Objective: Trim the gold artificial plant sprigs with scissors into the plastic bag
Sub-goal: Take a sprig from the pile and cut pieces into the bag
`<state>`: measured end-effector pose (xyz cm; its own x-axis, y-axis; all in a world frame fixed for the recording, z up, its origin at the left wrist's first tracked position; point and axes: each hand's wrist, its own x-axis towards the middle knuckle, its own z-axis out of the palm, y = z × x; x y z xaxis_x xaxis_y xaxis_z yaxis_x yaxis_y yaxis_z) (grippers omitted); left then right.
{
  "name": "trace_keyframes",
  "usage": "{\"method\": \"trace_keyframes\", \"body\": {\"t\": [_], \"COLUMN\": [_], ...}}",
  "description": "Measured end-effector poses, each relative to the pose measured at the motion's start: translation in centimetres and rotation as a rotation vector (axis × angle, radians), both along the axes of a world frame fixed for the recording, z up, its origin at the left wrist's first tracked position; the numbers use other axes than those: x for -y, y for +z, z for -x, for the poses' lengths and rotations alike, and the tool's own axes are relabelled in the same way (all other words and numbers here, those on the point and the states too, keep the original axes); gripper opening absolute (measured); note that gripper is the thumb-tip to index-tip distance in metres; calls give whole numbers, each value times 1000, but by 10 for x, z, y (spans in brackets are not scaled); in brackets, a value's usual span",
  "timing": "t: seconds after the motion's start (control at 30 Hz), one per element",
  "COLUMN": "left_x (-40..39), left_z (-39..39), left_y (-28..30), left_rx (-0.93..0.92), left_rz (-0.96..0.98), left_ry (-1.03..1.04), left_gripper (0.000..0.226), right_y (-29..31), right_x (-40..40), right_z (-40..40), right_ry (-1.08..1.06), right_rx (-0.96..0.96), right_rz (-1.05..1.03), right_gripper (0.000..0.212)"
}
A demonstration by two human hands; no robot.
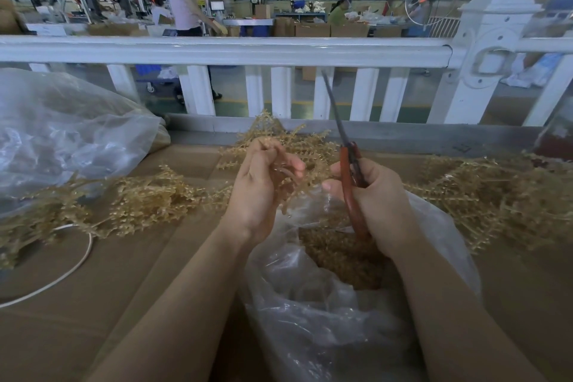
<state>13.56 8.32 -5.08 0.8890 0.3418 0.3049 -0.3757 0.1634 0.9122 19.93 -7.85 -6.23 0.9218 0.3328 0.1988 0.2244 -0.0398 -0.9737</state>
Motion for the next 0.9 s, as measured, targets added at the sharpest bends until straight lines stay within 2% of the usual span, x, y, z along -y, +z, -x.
{"method": "trace_keyframes", "body": {"t": [0.13,0.33,0.47,0.57,0.67,0.73,0.83,0.9], "left_x": [-2,-3,-3,-7,-11,-10,-8,-10], "left_z": [-1,-1,-2,-1,1,3,5,6], "left_y": [-3,-3,-3,1,3,5,7,5], "left_rx": [-14,37,-32,-121,-206,-241,-295,-370], "left_rz": [8,84,97,109,148,221,301,243], "left_ry": [-3,-60,-83,-128,-172,-188,-203,-244], "left_gripper": [23,25,27,10,42,54,57,44], "right_y": [-2,-5,-5,-5,-6,-5,-5,-4], "right_x": [1,0,1,4,6,6,7,8], "right_z": [-2,-3,-5,-8,-10,-11,-11,-10], "right_ry": [-50,-7,-11,-30,-59,-61,-60,-60], "right_rx": [22,6,28,59,88,104,127,132], "right_rz": [-52,-45,-106,-144,-175,-205,-236,-259], "right_gripper": [28,16,17,17,18,18,18,18]}}
